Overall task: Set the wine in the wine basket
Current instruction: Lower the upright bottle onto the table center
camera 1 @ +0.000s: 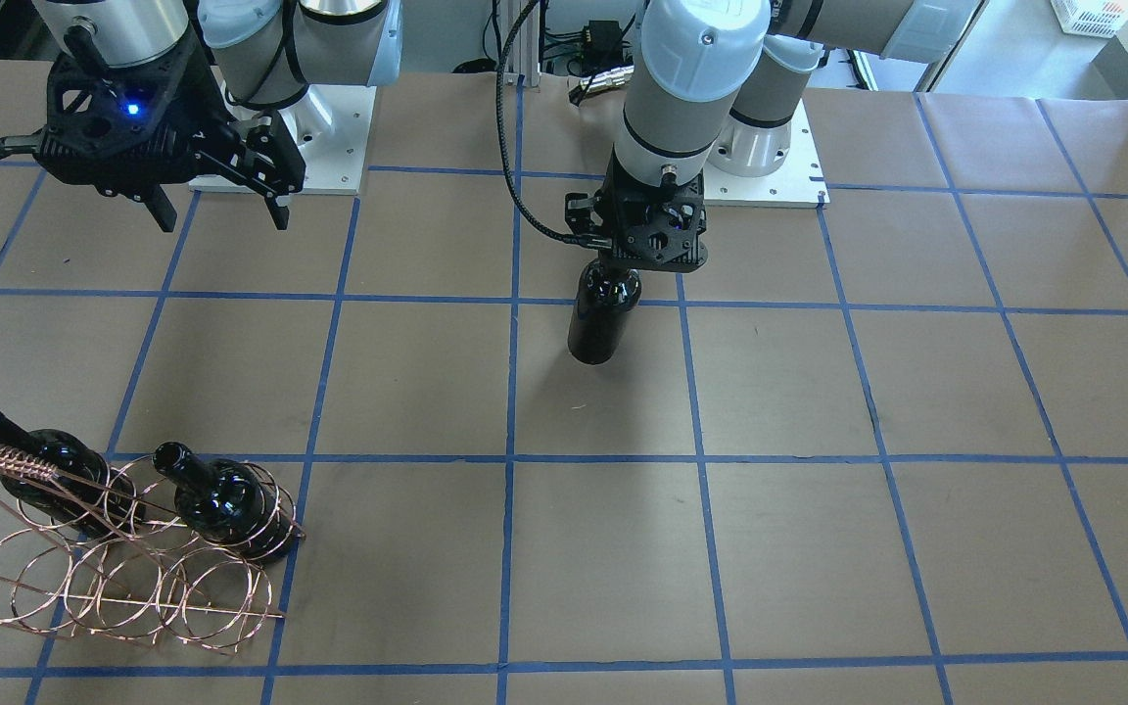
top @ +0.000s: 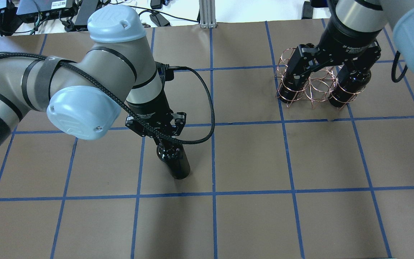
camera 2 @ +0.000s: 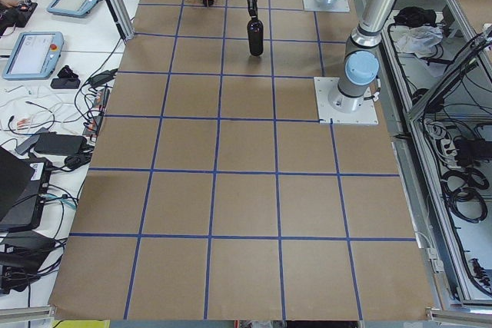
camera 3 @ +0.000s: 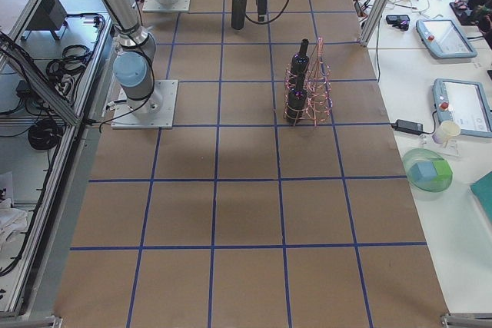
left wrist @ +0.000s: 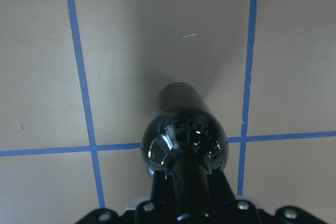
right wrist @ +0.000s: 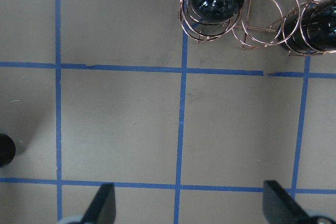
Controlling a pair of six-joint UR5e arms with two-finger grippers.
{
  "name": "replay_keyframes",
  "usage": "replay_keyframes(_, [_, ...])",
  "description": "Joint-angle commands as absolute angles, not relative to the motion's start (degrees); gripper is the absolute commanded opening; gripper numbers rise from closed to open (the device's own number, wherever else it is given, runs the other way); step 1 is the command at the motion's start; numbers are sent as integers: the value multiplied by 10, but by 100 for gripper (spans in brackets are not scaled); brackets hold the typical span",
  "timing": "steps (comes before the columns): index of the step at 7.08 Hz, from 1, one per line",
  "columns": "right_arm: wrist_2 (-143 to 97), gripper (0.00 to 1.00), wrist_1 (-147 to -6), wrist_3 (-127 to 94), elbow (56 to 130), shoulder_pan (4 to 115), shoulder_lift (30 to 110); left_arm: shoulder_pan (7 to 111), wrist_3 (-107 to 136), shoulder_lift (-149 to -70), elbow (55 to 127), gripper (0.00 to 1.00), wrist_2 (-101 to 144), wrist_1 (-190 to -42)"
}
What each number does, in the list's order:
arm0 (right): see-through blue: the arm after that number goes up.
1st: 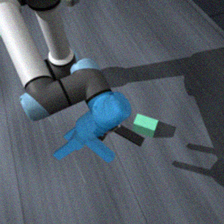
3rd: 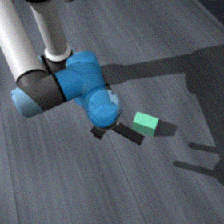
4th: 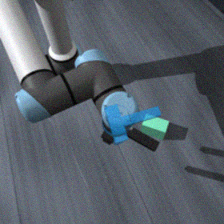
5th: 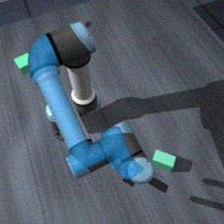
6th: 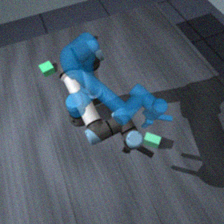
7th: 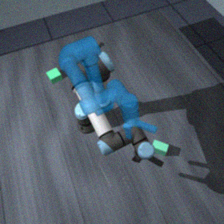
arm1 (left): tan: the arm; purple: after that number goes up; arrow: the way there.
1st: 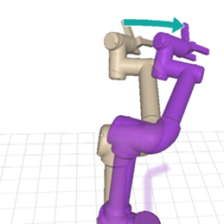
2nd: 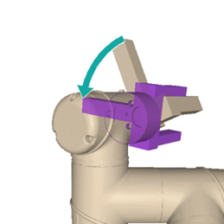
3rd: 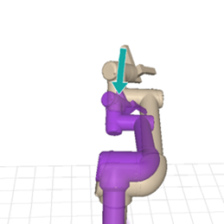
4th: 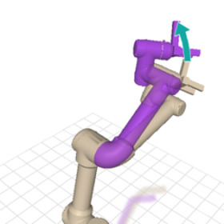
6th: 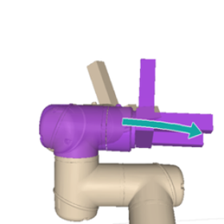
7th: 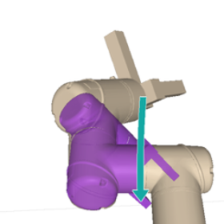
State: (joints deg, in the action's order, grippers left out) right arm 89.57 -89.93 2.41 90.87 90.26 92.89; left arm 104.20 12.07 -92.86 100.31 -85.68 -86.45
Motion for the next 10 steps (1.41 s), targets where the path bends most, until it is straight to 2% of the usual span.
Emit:
replay_keyframes(1, [898, 100, -900, 25, 914, 903, 931, 1042, 120, -933, 1006, 0, -856, -865])
replay_keyframes(7, [898, 100, -903, 29, 914, 903, 933, 1042, 118, -933, 1014, 0, -856, -864])
replay_keyframes(8, [898, 100, -904, 30, 914, 903, 933, 1042, 116, -933, 1013, 26, -855, -864])
replay_keyframes(9, [898, 100, -909, 31, 914, 903, 934, 1042, 118, -931, 1012, 34, -854, -864])
replay_keyframes(10, [897, 100, -908, 30, 914, 903, 935, 1042, 120, -931, 1010, 64, -855, -864])
